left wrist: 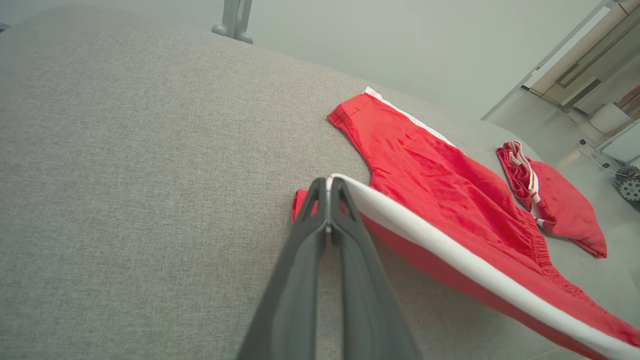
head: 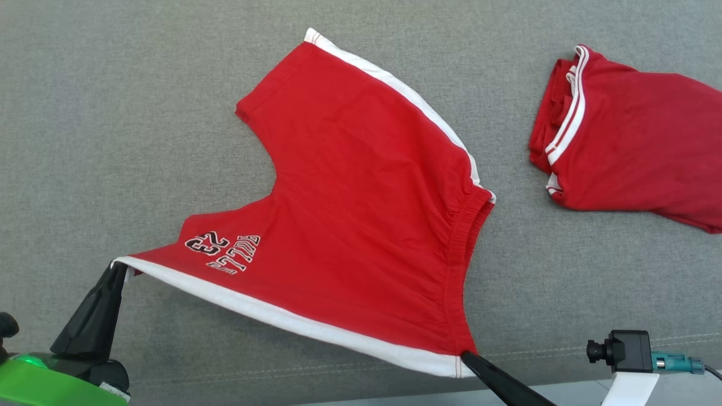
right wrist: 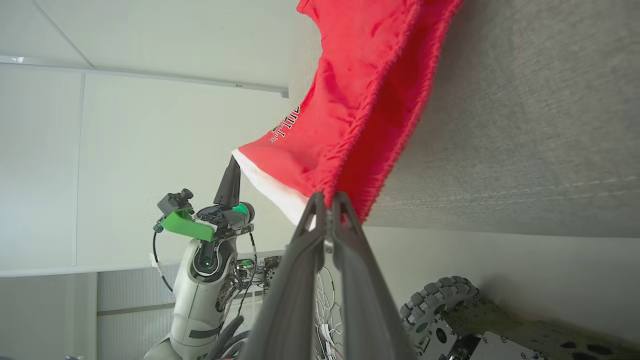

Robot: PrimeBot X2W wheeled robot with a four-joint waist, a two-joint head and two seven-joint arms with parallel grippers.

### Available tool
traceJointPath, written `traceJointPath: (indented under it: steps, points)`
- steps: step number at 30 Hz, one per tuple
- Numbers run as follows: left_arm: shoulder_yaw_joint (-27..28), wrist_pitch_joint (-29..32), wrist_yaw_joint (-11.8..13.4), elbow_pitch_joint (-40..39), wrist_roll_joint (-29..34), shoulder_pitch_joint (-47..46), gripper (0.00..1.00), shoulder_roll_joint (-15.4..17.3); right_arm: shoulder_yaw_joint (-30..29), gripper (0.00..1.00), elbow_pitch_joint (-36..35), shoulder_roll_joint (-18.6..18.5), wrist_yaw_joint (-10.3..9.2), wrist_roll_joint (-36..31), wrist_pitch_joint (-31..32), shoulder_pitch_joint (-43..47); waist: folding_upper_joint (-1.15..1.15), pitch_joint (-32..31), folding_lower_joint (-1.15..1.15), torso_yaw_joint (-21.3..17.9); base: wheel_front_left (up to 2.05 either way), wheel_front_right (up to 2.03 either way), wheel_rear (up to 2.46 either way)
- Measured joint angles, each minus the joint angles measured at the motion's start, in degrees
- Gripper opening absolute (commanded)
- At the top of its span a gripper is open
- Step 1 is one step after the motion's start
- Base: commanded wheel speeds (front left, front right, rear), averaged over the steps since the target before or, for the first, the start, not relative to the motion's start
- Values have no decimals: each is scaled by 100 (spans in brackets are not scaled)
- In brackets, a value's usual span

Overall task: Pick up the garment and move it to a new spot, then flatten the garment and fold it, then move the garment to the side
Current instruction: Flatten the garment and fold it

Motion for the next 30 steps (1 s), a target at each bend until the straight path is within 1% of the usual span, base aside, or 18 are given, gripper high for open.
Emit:
traceJointPath:
  steps: [3,5,6,11,15,17,20,23,26,30]
  points:
    - [-15,215,0,-204,64,-16,0,271,1,0,7,87,8,-32,4,-23,0,117,0,-61,0,0,0]
    - [-41,400,-3,-347,88,-67,0,483,-29,0,-7,193,60,-31,4,-69,0,200,0,-106,0,0,0]
    - [-43,587,-13,-479,107,-191,0,667,-77,0,-19,282,69,-31,2,-173,0,287,0,-153,0,0,0]
    - [89,1026,-53,-753,326,-711,0,1216,-236,0,-105,489,163,-30,-3,-514,0,519,0,-287,0,0,0]
    - [149,1446,-62,-1024,305,-1191,0,1546,-349,0,-141,637,205,-29,-3,-793,0,715,0,-421,0,0,0]
    - [130,1693,-109,-1116,283,-1435,0,1707,-415,0,-120,691,246,-27,-3,-927,0,813,0,-499,0,0,0]
    - [124,2037,-109,-1232,275,-1774,0,1949,-503,0,-41,813,257,19,-3,-1107,0,950,0,-633,0,0,0]
    - [115,2371,-109,-1270,218,-2132,0,2127,-566,0,89,953,302,91,-3,-1244,0,1084,0,-777,0,0,0]
    - [86,2698,-109,-1273,175,-2517,0,2302,-597,0,225,1117,307,256,-3,-1328,0,1219,0,-918,0,0,0]
    - [-14,3108,-110,-1266,167,-3055,0,2507,-598,0,416,1248,353,335,5,-1429,0,1393,0,-1092,0,0,0]
